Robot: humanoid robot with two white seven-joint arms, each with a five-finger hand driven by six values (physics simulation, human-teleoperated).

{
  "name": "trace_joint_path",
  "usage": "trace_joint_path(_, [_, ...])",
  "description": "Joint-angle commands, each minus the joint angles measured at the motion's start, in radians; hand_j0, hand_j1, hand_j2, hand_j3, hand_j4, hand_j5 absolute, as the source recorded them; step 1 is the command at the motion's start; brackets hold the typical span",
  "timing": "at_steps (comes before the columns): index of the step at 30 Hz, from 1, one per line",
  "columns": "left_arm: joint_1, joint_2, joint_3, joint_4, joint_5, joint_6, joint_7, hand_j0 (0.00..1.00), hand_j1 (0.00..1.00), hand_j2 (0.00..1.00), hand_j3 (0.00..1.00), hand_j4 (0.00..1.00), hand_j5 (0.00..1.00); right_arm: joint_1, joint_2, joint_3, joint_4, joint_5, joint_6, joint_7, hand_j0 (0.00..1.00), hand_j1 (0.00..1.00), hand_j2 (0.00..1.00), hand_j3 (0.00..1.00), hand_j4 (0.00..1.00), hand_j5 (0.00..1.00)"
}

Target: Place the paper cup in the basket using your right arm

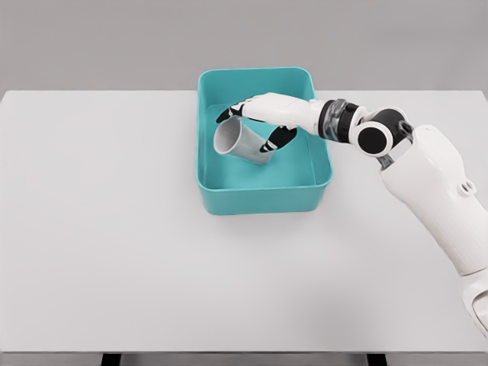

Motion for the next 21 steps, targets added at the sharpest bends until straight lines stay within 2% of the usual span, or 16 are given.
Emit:
trace_joint_path(1, [0.000, 0.000, 0.000, 0.000, 0.000, 0.000, -0.002, 1.00, 1.00, 1.00, 1.00, 1.00, 1.00, 0.000, -0.002, 0.000, -0.013, -0.004, 0.002, 0.000, 0.87, 0.87, 0.87, 0.87, 0.87, 0.87])
trace_joint_path(4, [0.000, 0.000, 0.000, 0.000, 0.000, 0.000, 0.000, 1.00, 1.00, 1.00, 1.00, 1.00, 1.00, -0.002, -0.012, -0.001, -0.023, -0.004, 0.012, 0.000, 0.88, 0.88, 0.88, 0.88, 0.88, 0.88])
trace_joint_path(8, [0.000, 0.000, 0.000, 0.000, 0.000, 0.000, 0.000, 1.00, 1.00, 1.00, 1.00, 1.00, 1.00, -0.008, -0.034, -0.015, -0.087, -0.019, 0.048, 0.000, 0.95, 0.95, 0.95, 0.95, 0.95, 0.95])
trace_joint_path(9, [0.000, 0.000, 0.000, 0.000, 0.001, 0.000, 0.000, 1.00, 1.00, 1.00, 1.00, 1.00, 1.00, -0.005, -0.040, -0.036, -0.107, -0.031, 0.061, 0.000, 0.98, 0.98, 0.98, 0.98, 0.98, 0.98])
trace_joint_path(10, [0.000, 0.000, 0.000, 0.000, 0.001, 0.000, 0.000, 1.00, 1.00, 1.00, 1.00, 1.00, 1.00, 0.009, -0.039, -0.114, -0.113, -0.080, 0.061, 0.000, 0.98, 0.98, 0.98, 0.98, 0.98, 0.98])
trace_joint_path(12, [0.000, 0.000, 0.000, 0.000, 0.001, 0.000, -0.002, 1.00, 1.00, 1.00, 1.00, 1.00, 1.00, 0.032, -0.051, -0.168, -0.124, -0.179, 0.057, 0.000, 0.99, 0.99, 0.99, 0.99, 0.99, 0.99])
trace_joint_path(14, [0.000, 0.000, 0.000, 0.000, 0.000, 0.000, 0.000, 1.00, 1.00, 1.00, 1.00, 1.00, 1.00, 0.052, -0.088, -0.216, -0.191, -0.274, 0.057, 0.000, 0.99, 0.99, 0.99, 0.99, 0.99, 0.99])
trace_joint_path(17, [0.000, 0.000, 0.000, 0.000, 0.001, 0.000, 0.000, 1.00, 1.00, 1.00, 1.00, 1.00, 1.00, 0.112, -0.193, -0.296, -0.343, -0.456, 0.058, 0.000, 0.99, 0.99, 0.99, 0.99, 0.99, 0.99])
trace_joint_path(18, [0.000, 0.000, 0.000, 0.000, 0.000, 0.000, 0.000, 1.00, 1.00, 1.00, 1.00, 1.00, 1.00, 0.130, -0.207, -0.309, -0.358, -0.484, 0.058, 0.000, 0.99, 0.99, 0.99, 0.99, 0.99, 0.99])
trace_joint_path(20, [0.000, 0.000, 0.000, 0.000, 0.000, 0.000, 0.000, 1.00, 1.00, 1.00, 1.00, 1.00, 1.00, 0.228, -0.266, -0.386, -0.435, -0.528, 0.055, 0.000, 0.99, 0.99, 0.99, 0.99, 0.99, 0.99])
trace_joint_path(21, [0.000, 0.000, 0.000, 0.000, 0.000, 0.000, 0.000, 1.00, 1.00, 1.00, 1.00, 1.00, 1.00, 0.271, -0.272, -0.421, -0.457, -0.538, 0.052, 0.000, 0.99, 0.99, 0.99, 0.99, 0.99, 0.99])
